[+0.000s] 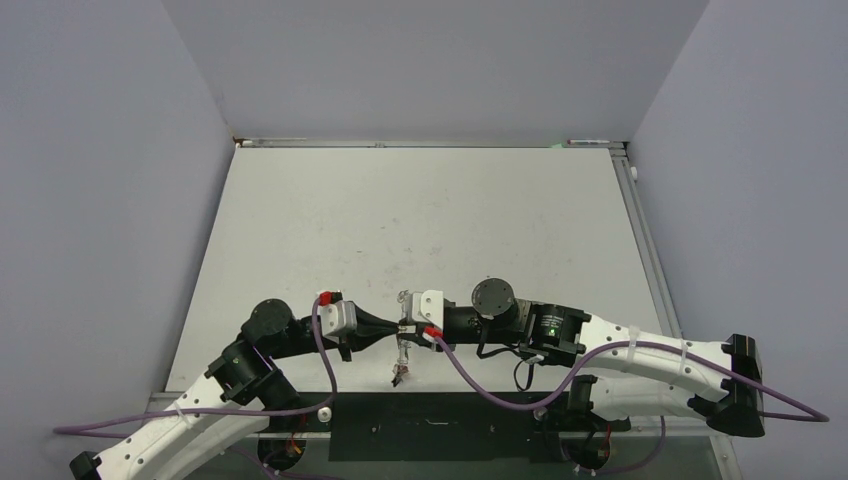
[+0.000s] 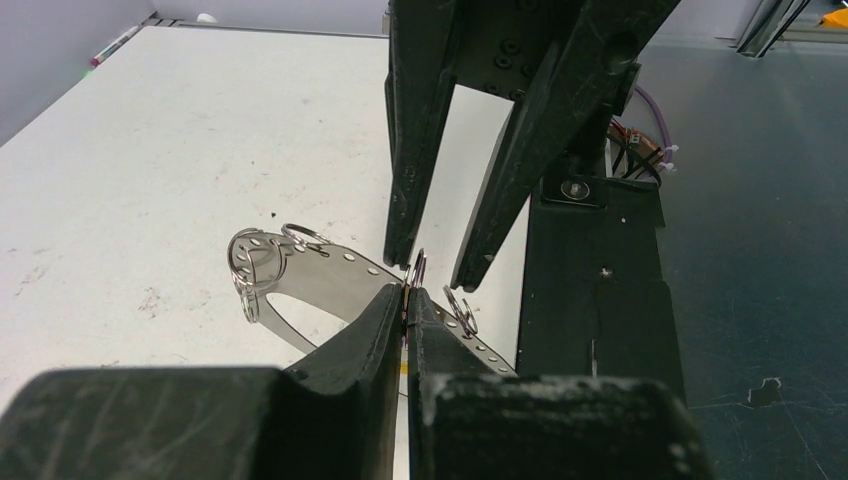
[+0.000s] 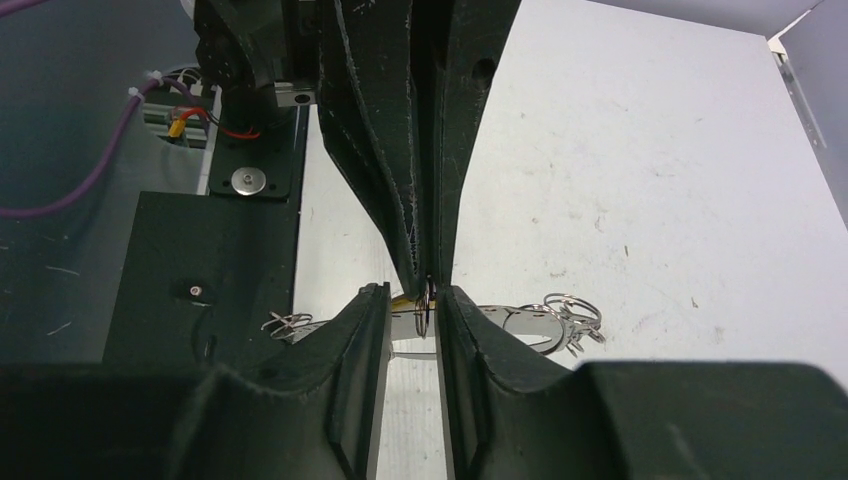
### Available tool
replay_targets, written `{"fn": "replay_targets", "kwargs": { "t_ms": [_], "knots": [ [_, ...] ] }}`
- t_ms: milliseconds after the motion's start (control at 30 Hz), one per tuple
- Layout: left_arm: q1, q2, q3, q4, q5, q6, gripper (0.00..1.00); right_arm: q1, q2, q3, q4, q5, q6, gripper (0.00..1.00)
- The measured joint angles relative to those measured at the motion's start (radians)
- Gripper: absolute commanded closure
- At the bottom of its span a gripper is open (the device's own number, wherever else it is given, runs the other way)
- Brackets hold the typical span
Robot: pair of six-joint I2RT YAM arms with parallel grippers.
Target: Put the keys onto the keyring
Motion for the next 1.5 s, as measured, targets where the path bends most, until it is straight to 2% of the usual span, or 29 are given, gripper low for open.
{"fn": "replay_targets", "kwargs": {
  "t_ms": [200,267,467,600,767,800,900,1000,1100,1300,1500],
  "knots": [
    [0.000,-0.003,0.000,-0.006,-0.003,0.000,1.00,0.000,0.000,0.000,0.000,0.010,-0.004,0.82],
    [0.000,-0.003,0.000,-0.007,-0.003,0.000,1.00,0.000,0.002,0.000,0.000,0.010,-0.005,0.87],
    [0.000,-0.005,0.000,-0.016,-0.002,0.000,1.00,0.000,0.020,0.002,0.001,0.017,-0.013,0.87],
    [0.000,-0.010,0.000,-0.027,-0.003,0.000,1.00,0.000,0.027,0.002,0.001,0.018,-0.016,0.95],
    [0.000,-0.011,0.000,-0.032,-0.005,0.000,1.00,0.000,0.030,0.002,0.001,0.018,-0.017,0.95],
    [0.000,-0.012,0.000,-0.032,-0.006,0.000,0.99,0.000,0.030,0.002,0.001,0.018,-0.019,0.95],
    [0.000,-0.016,0.000,-0.033,-0.009,0.002,0.76,0.000,0.029,0.002,0.004,0.017,-0.019,0.95],
    [0.004,-0.028,0.000,-0.032,-0.023,0.007,0.59,0.001,0.021,-0.001,0.005,0.012,-0.019,0.95],
    [0.006,-0.051,0.000,-0.020,-0.024,0.006,0.47,0.005,-0.006,-0.018,0.015,0.014,-0.020,0.95],
    [0.017,-0.099,0.000,-0.002,-0.013,0.000,0.45,0.005,-0.071,-0.094,0.116,0.025,-0.008,0.95],
    [0.062,-0.152,0.000,0.039,-0.001,-0.018,0.45,0.004,-0.129,-0.196,0.321,0.047,0.043,0.95]
  ]
}}
